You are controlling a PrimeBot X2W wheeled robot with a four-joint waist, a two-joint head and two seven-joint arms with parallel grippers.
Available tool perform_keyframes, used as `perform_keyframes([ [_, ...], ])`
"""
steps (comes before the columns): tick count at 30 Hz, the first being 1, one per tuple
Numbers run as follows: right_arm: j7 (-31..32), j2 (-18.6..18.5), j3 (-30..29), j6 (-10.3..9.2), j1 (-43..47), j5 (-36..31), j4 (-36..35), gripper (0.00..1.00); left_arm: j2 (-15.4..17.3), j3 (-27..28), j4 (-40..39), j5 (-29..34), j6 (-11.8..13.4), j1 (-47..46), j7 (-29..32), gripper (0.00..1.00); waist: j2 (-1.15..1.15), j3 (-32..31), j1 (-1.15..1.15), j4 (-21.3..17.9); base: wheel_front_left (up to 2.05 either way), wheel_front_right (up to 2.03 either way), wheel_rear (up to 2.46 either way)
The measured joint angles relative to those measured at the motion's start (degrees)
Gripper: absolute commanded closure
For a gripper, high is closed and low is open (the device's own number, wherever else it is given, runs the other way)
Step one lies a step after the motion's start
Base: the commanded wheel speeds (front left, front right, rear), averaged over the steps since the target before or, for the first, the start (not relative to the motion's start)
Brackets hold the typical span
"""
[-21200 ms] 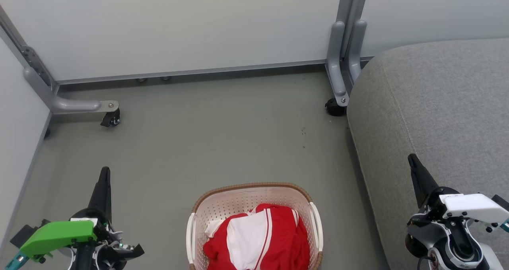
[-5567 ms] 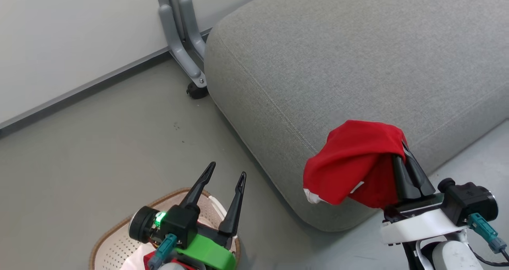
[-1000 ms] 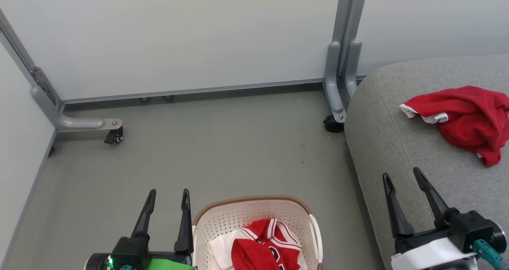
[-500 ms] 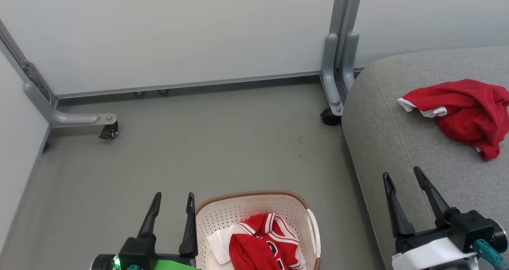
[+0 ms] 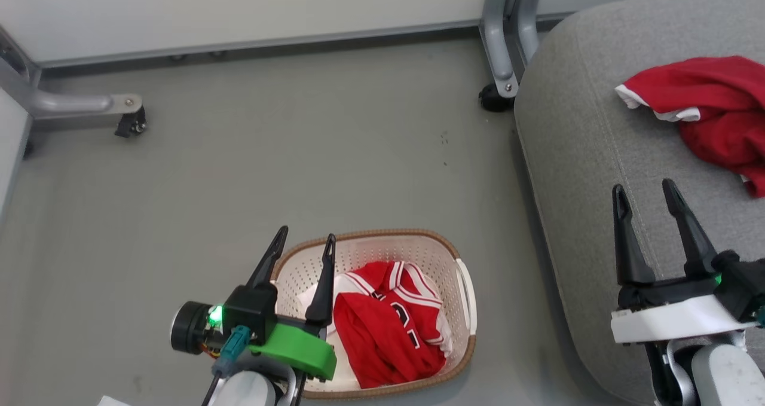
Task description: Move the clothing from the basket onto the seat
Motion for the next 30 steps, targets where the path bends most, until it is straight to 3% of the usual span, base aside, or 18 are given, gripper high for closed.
perform_keyframes([
  [18, 0.0, -0.77, -5.91, 0.0, -17.3, 2.57, -6.08, 0.0, -0.09, -8.42, 26.75, 5.02, -5.43, -29.43, 0.02, 0.0, 0.0, 24.85, 0.01, -2.55, 0.0, 0.0, 0.0],
  [30, 0.0, -0.15, -7.05, 0.0, -23.76, 3.05, -10.26, 0.0, 0.07, -16.99, 41.3, 9.77, -7.16, -41.64, 0.02, 0.0, 0.0, 39.51, 0.01, -5.49, 0.0, 0.0, 0.0],
])
